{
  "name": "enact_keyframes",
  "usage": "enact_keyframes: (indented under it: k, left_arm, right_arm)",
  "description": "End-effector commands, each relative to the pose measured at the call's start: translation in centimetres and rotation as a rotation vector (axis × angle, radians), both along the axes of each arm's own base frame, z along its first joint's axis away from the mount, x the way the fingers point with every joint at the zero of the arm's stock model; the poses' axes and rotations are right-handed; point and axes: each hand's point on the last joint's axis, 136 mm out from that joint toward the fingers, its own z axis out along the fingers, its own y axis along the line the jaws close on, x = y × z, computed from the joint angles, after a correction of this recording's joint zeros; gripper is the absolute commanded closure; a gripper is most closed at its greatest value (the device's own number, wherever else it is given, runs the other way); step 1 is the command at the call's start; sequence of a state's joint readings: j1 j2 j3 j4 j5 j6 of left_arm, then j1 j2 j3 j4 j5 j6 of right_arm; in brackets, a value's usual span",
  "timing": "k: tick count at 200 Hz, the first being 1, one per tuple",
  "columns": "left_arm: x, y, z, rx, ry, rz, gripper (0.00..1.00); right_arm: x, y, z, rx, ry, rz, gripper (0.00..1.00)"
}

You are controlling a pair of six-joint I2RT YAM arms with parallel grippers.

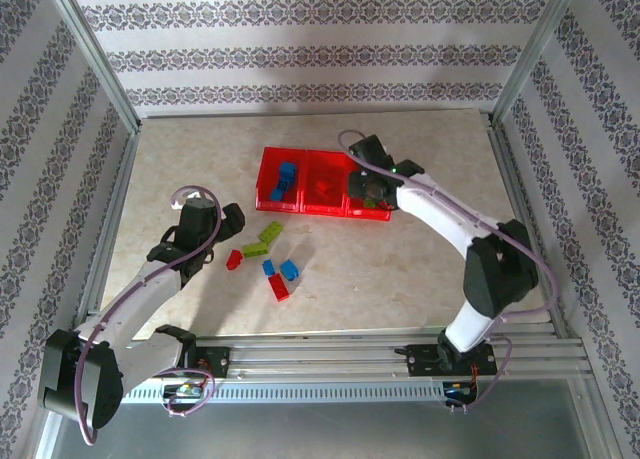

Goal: Sort the legos into containers by color
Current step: Pick up the lego from the bottom-center of the table.

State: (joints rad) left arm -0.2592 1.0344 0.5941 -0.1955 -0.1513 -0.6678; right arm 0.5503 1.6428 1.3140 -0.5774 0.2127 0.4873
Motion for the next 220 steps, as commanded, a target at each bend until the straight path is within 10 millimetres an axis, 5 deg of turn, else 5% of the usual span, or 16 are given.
enact_keyframes:
  k: [1,48,125,165,220]
  left_arm:
    - [-1.2,0.3,-0.3,-0.026,0.048,0.008,0.00]
    - [-3.6,-0.5,-2.9,-0.070,0.169,-0.034,0.00]
    - [-5.7,-1.1,-5.8,-0.116,0.256,-0.050,0.00]
    - [-5.9,-0.8,-6.1,-0.110,0.259,-0.036,0.00]
    - [-6.0,-0.6,-6.2,-0.109,0.252,-0.019,0.00]
  right_arm:
    - [-4.0,1.7,-0.2,-0.029,0.024,0.052,0.45]
    - [-11.3,8.3,-1.7,-0.024,0.099,0.249,0.44]
    - [-19.8,16.9,-5.5,-0.030,0.229,0.553,0.42]
    - [-21.9,18.8,-7.8,-0.080,0.296,0.637,0.44]
    - [-22.3,20.1,-9.9,-0.128,0.345,0.682,0.43]
